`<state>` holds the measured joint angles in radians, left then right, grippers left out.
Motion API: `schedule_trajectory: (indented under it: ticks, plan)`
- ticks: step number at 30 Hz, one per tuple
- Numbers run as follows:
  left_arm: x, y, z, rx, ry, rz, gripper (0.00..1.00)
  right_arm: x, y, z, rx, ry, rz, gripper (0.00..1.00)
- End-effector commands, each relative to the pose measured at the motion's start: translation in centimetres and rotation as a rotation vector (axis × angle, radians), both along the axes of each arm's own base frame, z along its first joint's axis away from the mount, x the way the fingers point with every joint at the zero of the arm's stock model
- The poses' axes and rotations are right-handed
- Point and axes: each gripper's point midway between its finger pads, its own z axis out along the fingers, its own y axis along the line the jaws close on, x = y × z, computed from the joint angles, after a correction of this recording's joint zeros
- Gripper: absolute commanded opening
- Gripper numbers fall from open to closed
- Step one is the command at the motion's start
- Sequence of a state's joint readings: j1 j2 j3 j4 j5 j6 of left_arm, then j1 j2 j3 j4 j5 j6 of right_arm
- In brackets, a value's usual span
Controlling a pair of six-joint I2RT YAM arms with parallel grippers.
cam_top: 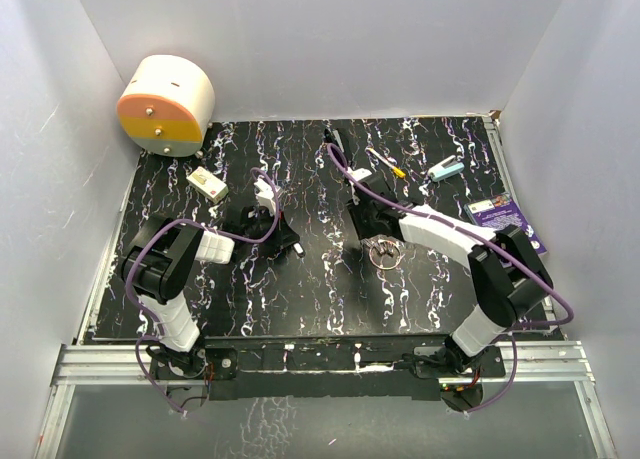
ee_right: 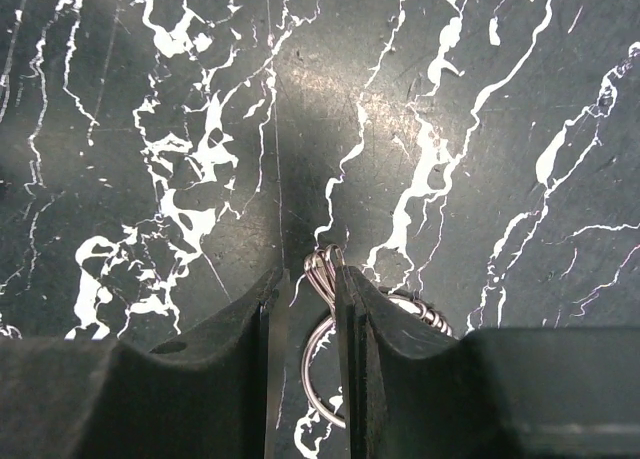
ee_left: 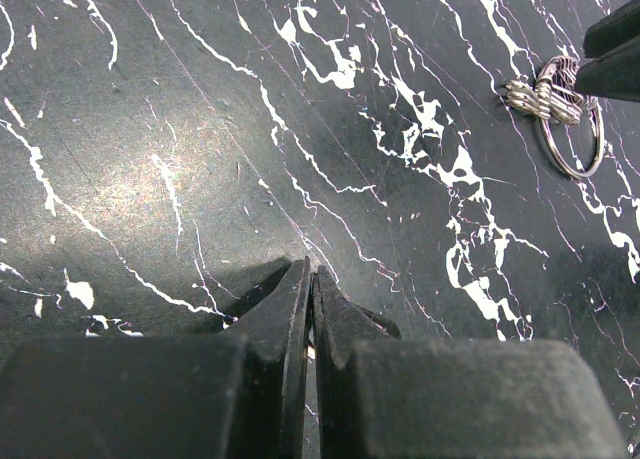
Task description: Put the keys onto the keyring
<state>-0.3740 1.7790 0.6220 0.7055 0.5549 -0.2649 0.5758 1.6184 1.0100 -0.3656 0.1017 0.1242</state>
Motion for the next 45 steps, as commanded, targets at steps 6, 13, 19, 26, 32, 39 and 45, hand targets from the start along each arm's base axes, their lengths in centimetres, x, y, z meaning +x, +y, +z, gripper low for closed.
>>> schedule_trajectory:
  ticks: [6, 13, 19, 26, 32, 39, 45]
  plan:
    - [-0.1, 0.6, -0.4, 0.025, 0.019, 0.005, 0.0, 0.3, 0.8, 0.1, 0.035, -0.023, 0.032, 0.3]
    - [-0.1, 0.6, -0.5, 0.027, 0.019, 0.007, 0.0, 0.1, 0.9, -1.4, 0.032, 0.004, 0.032, 0.29]
    - [-0.1, 0.6, -0.6, 0.028, 0.024, 0.006, 0.0, -0.2, 0.7, -3.0, 0.009, 0.035, 0.033, 0.29]
    - [-0.1, 0.6, -0.6, 0.029, 0.021, 0.006, 0.0, -0.7, 0.9, -3.6, 0.024, 0.058, 0.034, 0.29]
    - [-0.2, 0.6, -0.8, 0.031, 0.027, 0.005, 0.0, -1.0, 0.1, -3.7, -0.004, 0.056, 0.027, 0.28]
    - [-0.1, 0.6, -0.7, 0.03, 0.025, 0.005, 0.0, -0.9, -0.9, -3.3, -0.042, 0.039, -0.001, 0.29]
    - [-0.2, 0.6, -0.9, 0.03, 0.034, 0.002, 0.0, -0.9, -0.1, -0.9, 0.022, -0.011, 0.019, 0.3]
